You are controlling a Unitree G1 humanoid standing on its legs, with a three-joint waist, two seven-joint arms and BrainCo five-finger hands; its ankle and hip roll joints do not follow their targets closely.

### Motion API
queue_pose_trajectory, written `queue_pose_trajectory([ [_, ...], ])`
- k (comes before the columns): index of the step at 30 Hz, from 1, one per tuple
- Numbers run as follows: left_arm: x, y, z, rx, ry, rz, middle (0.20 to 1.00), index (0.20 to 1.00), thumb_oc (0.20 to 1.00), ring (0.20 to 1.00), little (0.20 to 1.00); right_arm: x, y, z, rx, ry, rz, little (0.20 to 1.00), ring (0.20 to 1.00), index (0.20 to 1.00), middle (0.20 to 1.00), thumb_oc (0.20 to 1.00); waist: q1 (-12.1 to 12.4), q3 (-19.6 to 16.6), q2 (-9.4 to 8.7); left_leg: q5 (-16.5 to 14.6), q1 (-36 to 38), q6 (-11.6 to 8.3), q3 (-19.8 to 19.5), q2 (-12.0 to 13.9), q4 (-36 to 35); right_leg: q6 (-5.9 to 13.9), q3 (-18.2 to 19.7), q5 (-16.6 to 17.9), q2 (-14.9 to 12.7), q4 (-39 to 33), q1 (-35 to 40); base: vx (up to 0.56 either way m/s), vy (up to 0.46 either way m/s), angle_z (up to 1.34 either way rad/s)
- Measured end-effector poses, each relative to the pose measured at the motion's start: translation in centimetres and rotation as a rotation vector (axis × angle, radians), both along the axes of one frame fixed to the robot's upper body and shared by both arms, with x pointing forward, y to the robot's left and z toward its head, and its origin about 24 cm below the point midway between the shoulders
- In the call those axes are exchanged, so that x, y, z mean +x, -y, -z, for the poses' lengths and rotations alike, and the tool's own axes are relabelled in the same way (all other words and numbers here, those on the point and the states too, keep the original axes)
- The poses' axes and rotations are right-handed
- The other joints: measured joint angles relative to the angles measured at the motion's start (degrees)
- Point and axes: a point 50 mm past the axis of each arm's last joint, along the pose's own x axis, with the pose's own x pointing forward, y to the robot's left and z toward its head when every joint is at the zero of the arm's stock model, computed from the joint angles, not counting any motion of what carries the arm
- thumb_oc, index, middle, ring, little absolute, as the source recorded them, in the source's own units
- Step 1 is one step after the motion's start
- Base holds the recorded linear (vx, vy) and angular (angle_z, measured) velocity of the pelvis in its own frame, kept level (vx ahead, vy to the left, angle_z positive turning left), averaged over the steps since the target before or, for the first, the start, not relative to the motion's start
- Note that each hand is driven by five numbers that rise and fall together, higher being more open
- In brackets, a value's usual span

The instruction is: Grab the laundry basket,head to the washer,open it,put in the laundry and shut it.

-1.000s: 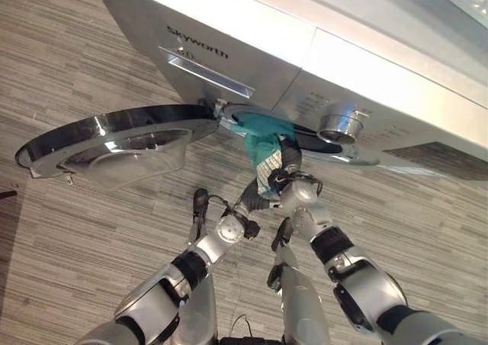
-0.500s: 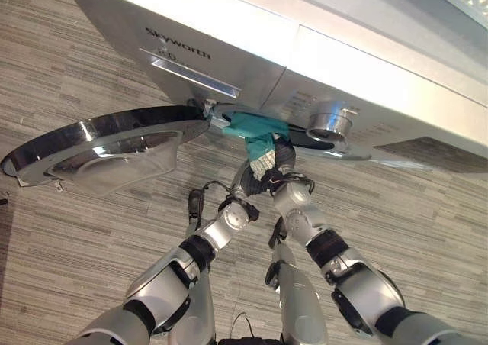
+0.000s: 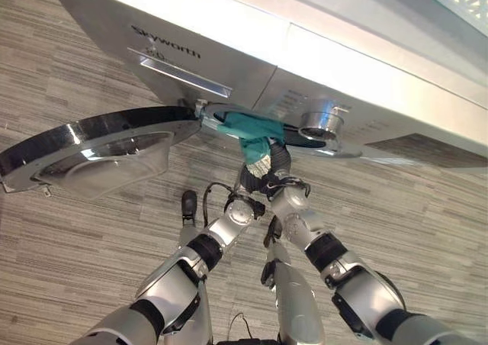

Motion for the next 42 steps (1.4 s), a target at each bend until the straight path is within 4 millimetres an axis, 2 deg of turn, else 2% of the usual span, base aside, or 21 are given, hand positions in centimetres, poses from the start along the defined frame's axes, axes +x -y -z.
queue_pose_trajectory([
  [6,0.6,-0.9,0.0,0.018,0.001,-0.069,0.2,0.2,0.2,0.2,0.2,-0.3,0.0,1.0,0.014,-0.033,0.009,1.0,1.0,1.0,1.0,1.0,-0.7,-0.1,-0.11,0.0,0.0,0.0,0.1,0.0,0.0,0.0,0.0,0.0,0.0,0.0,-0.1,0.0,0.0,0.0],
  [10,0.7,-1.1,0.3,0.034,-0.009,-0.085,0.2,0.2,0.2,0.2,0.2,-1.9,0.7,3.2,0.263,-0.092,0.03,1.0,1.0,1.0,1.0,1.0,-2.5,-0.1,-0.2,0.0,-0.5,0.0,0.2,0.0,0.0,0.03,0.3,0.0,0.0,0.0,-0.7,0.0,-0.002,-0.01],
  [15,0.9,-1.4,0.3,0.019,-0.021,-0.102,0.2,0.2,0.2,0.2,0.2,-3.4,1.7,5.2,0.428,-0.129,0.01,1.0,1.0,1.0,1.0,1.0,-5.0,-0.2,-0.87,0.0,-0.7,0.01,1.4,0.1,-0.1,0.1,1.5,0.3,-0.1,0.0,-1.8,0.0,-0.003,-0.09],
  [17,1.3,-1.4,-0.4,0.009,-0.005,-0.101,0.2,0.2,0.2,0.2,0.2,-4.5,2.7,7.1,0.475,-0.161,0.015,1.0,1.0,1.0,1.0,1.0,-6.1,-0.2,-0.89,0.0,-0.6,0.01,1.5,0.2,-0.1,0.1,1.6,0.3,0.0,0.0,-1.9,-0.01,-0.02,-0.04],
  [19,1.6,-1.2,-1.1,0.001,0.018,-0.088,0.2,0.2,0.2,0.2,0.2,-5.8,4.2,9.2,0.469,-0.214,0.053,1.0,1.0,1.0,1.0,1.0,-6.2,-0.3,-0.89,0.0,-0.7,0.01,1.7,0.2,-0.3,0.12,1.7,0.3,0.0,0.0,-2.1,0.0,-0.023,-0.03],
  [22,1.9,-1.6,-1.7,-0.062,0.022,-0.111,0.2,0.2,0.2,0.2,0.2,-7.9,6.9,12.3,0.472,-0.306,0.172,1.0,1.0,1.0,1.0,1.0,-7.2,-0.2,-1.02,0.0,-1.0,0.01,1.8,0.3,-0.4,0.12,1.8,0.3,0.0,0.0,-2.5,0.0,-0.006,-0.01],
  [25,2.3,-2.4,-2.0,-0.127,0.009,-0.151,0.2,0.2,0.2,0.2,0.2,-8.8,8.4,13.6,0.427,-0.341,0.205,1.0,1.0,1.0,1.0,1.0,-8.4,-0.4,-1.33,0.0,-1.2,0.0,2.1,0.4,-0.5,0.14,2.4,0.4,0.1,0.0,-3.2,0.0,-0.022,-0.08],
  [26,2.6,-3.0,-2.4,-0.154,0.012,-0.176,0.2,0.2,0.2,0.2,0.2,-9.2,9.0,14.2,0.404,-0.36,0.218,1.0,1.0,1.0,1.0,1.0,-8.6,-0.8,-1.94,0.0,-1.6,-0.01,3.1,0.7,-0.5,0.07,3.1,0.7,0.2,0.0,-4.1,0.0,-0.033,-0.22],
  [28,3.4,-3.9,-3.4,-0.166,0.025,-0.205,0.2,0.2,0.2,0.2,0.2,-10.0,10.2,15.1,0.368,-0.393,0.243,1.0,1.0,1.0,1.0,1.0,-10.1,-0.8,-2.13,0.0,-2.2,-0.02,3.3,0.9,-0.5,0.04,3.4,0.8,0.4,0.0,-5.0,0.0,-0.034,-0.16],
  [29,4.3,-4.9,-4.8,-0.175,0.054,-0.239,0.2,0.2,0.2,0.2,0.2,-11.0,11.5,16.0,0.33,-0.43,0.278,1.0,1.0,1.0,1.0,1.0,-11.3,-0.9,-2.39,0.0,-2.6,-0.07,3.6,1.2,-0.5,-0.05,3.8,1.0,0.7,0.0,-5.6,0.01,-0.037,-0.1],
  [31,5.2,-6.0,-6.1,-0.177,0.069,-0.276,0.2,0.2,0.2,0.2,0.2,-12.1,12.8,17.1,0.262,-0.481,0.291,1.0,1.0,1.0,1.0,1.0,-12.6,-1.2,-2.88,0.0,-2.7,-0.09,4.0,1.5,-0.6,-0.09,4.4,1.0,0.9,0.0,-6.0,0.02,-0.032,-0.15],
  [34,6.4,-7.8,-9.1,-0.177,0.133,-0.322,0.2,0.2,0.2,0.2,0.2,-13.4,14.5,18.8,0.15,-0.567,0.322,1.0,1.0,1.0,1.0,1.0,-13.6,-1.9,-3.91,0.2,-3.1,-0.31,4.6,2.2,-0.9,-0.23,4.8,1.2,1.5,0.0,-7.1,0.03,-0.055,-0.13],
  [35,6.9,-8.3,-11.2,-0.177,0.183,-0.323,0.2,0.2,0.2,0.2,0.2,-14.7,16.2,20.2,0.101,-0.644,0.396,1.0,1.0,1.0,1.0,1.0,-13.9,-2.0,-4.03,0.3,-3.6,-0.53,4.6,2.4,-1.0,-0.26,4.8,1.2,1.8,0.0,-7.6,0.03,-0.073,-0.03],
  [39,7.6,-9.3,-15.1,-0.197,0.272,-0.343,0.2,0.2,0.2,0.2,0.2,-17.4,19.3,22.2,0.059,-0.818,0.581,1.0,1.0,1.0,1.0,1.0,-13.8,-2.5,-3.98,0.4,-5.0,-0.63,4.6,2.5,-1.2,-0.3,4.8,1.2,1.9,0.0,-9.2,0.02,-0.049,0.0],
  [42,7.8,-10.8,-19.1,-0.228,0.362,-0.371,0.2,0.2,0.2,0.2,0.2,-16.4,19.4,21.9,0.05,-0.818,0.584,1.0,1.0,1.0,1.0,1.0,-13.8,-2.6,-3.97,0.8,-7.6,-0.52,4.4,2.5,-1.0,-0.45,4.7,1.5,1.9,0.0,-11.5,0.01,-0.013,0.01],
])
